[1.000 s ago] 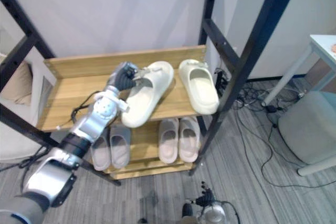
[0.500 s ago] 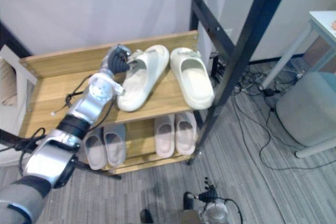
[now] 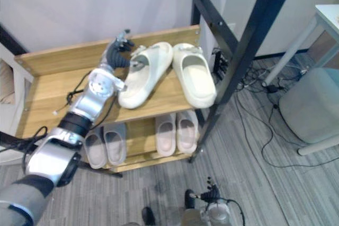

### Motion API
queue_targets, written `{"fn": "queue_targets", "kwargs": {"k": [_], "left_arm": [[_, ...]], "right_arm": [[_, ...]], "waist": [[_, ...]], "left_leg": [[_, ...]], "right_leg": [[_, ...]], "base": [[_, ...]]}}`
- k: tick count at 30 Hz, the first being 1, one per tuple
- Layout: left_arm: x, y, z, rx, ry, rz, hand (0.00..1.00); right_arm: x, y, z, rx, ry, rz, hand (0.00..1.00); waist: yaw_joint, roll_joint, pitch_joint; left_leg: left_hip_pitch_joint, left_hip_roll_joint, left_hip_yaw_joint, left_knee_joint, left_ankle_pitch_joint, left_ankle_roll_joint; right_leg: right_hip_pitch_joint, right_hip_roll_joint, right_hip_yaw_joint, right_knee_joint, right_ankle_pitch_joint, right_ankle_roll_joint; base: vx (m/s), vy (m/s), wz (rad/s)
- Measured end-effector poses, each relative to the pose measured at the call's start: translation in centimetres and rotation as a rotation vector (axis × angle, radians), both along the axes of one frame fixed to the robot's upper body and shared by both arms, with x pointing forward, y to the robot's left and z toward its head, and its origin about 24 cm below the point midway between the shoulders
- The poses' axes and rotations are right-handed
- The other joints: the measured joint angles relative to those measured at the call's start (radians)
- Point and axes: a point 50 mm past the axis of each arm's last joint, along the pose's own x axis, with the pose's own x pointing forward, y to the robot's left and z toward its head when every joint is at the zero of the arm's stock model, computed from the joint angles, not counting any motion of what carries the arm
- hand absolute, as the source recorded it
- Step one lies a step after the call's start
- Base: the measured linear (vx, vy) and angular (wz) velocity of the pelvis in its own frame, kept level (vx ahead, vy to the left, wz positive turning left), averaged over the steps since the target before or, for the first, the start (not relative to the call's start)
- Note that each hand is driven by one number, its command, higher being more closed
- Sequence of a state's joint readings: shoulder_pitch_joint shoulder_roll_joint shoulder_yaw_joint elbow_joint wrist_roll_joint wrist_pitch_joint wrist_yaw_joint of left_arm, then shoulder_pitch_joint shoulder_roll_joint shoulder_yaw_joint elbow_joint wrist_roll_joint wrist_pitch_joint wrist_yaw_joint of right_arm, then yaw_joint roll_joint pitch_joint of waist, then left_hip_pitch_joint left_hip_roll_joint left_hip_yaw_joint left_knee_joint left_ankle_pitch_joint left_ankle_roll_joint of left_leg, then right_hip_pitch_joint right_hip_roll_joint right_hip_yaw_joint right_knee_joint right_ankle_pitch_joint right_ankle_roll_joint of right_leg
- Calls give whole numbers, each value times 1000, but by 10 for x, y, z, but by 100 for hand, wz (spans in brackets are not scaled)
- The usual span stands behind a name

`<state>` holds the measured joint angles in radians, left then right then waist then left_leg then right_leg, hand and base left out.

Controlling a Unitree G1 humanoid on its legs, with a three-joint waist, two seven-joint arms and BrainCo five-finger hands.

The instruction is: Organize the slippers on the shoe rack

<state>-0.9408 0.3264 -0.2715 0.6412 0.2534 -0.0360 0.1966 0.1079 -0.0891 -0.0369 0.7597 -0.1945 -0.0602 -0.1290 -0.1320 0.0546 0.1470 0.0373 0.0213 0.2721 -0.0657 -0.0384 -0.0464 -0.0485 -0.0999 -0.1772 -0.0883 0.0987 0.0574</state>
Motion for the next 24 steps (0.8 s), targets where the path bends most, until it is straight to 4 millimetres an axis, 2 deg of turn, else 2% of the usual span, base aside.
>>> {"fn": "queue_targets", "kwargs": {"k": [9,16,19,21,24], "left_arm": [[-13,-7,-11,-66,-14,-44,0],[-34,-11,-14,-172,-61,-130,0],[-41,-5,-19,-245,-56,-141,0],[-50,7,-29,-333,-39,-140,0],[-56,12,-39,-397,-7,-140,0]], "right_arm": [[0,0,-1,0,5,0,0],[-2,0,-2,0,15,0,0],[-2,0,-3,-1,23,0,0],[-3,-1,-4,-2,33,1,0],[-5,-1,-5,-3,44,1,0]], "waist": [[1,1,1],[13,0,1],[16,-1,2],[24,-2,1],[35,-4,1]], "left_leg": [[17,-5,-31,1,3,5],[31,-7,-44,1,6,8],[33,-8,-62,1,8,11],[33,-7,-74,1,9,13],[33,-8,-83,1,9,13]], "right_leg": [[33,-8,-32,0,-3,3],[53,-10,-45,0,-6,5],[64,-13,-63,0,-10,6],[70,-13,-76,-1,-13,7],[76,-14,-84,-1,-16,9]], "base": [[-29,-10,11],[-36,-13,6],[-28,-15,16],[-28,-20,15],[-14,-14,13]]}}
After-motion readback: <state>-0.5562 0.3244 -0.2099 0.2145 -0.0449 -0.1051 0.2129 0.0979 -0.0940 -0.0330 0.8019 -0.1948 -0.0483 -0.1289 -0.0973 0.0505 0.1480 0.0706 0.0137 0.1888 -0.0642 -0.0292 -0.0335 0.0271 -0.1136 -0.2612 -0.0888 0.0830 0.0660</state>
